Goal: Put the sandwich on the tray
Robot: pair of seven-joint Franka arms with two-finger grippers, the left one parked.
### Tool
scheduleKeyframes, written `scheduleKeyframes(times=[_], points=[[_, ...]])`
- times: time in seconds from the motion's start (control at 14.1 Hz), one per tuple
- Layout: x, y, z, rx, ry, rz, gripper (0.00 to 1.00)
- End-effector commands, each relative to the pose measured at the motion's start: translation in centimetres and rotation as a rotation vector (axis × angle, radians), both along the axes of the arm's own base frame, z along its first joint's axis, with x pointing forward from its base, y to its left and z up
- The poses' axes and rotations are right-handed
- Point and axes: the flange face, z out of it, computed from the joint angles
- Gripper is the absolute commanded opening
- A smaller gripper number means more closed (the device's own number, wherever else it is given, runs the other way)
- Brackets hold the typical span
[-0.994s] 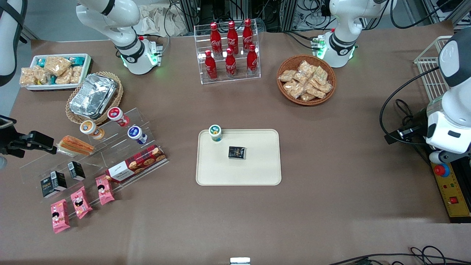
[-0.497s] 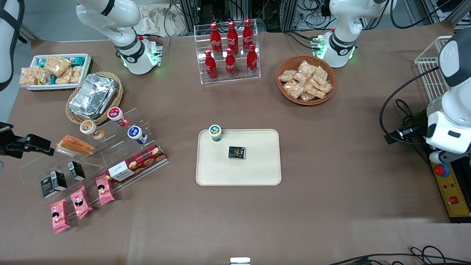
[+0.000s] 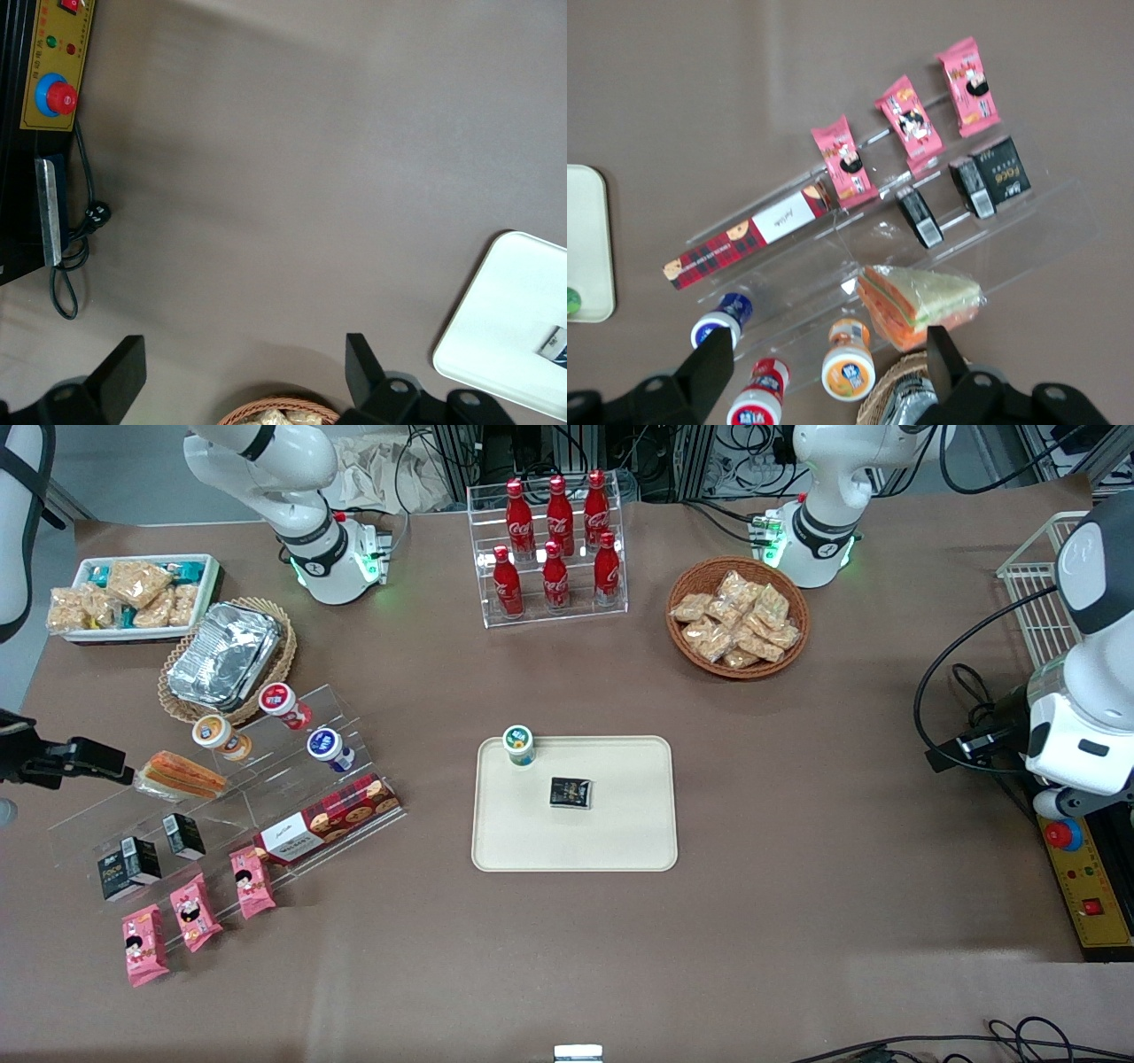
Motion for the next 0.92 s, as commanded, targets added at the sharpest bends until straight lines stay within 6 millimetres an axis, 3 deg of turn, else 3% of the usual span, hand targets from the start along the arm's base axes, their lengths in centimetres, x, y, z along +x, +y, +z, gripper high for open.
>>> scheduleKeyframes(times=[0.0, 0.36, 0.57, 0.85], points=[[-1.9, -2.3, -0.4, 0.011, 0.019, -0.071, 0.97], [-3.1, -6.8, -1.6, 0.018, 0.050, -0.133, 0.97], [-3.2, -7.4, -2.6, 0.019, 0.056, -0.147, 0.97], [-3.0, -6.0, -2.7, 0.018, 0.074, -0.252, 0.97]])
